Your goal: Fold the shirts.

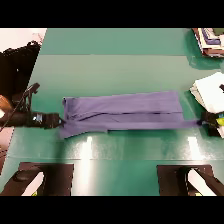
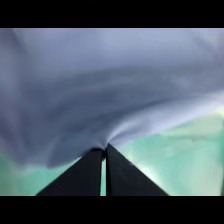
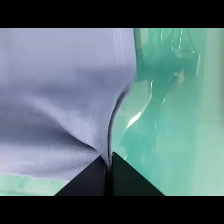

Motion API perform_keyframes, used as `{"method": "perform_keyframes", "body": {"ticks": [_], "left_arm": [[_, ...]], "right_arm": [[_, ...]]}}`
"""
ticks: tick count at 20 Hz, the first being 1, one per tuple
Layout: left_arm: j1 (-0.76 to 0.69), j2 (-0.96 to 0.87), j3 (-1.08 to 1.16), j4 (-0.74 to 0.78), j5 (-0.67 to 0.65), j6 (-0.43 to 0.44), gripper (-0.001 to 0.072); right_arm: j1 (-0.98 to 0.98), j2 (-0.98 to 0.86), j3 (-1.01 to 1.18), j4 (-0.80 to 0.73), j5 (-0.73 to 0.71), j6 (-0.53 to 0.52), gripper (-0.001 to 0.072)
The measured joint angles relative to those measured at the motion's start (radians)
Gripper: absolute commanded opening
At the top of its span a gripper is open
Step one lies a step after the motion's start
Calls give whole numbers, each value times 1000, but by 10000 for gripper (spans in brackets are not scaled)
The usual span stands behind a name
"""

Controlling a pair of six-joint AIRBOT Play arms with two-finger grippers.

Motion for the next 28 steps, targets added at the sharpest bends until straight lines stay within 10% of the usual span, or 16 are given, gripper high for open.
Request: {"method": "perform_keyframes", "body": {"ticks": [12,14,20,22,28], "left_arm": [[0,-588,337,-3,286,85,44],[0,-608,353,-3,312,85,548],[0,-623,422,-3,271,82,523],[0,-624,450,-5,224,81,26],[-20,-624,477,-39,163,84,26]], "right_arm": [[148,-646,503,178,-88,40,68],[147,-691,558,214,-92,43,455],[79,-734,645,274,-41,13,457],[41,-734,641,278,4,-12,457],[-54,-748,494,333,34,-92,531]]}}
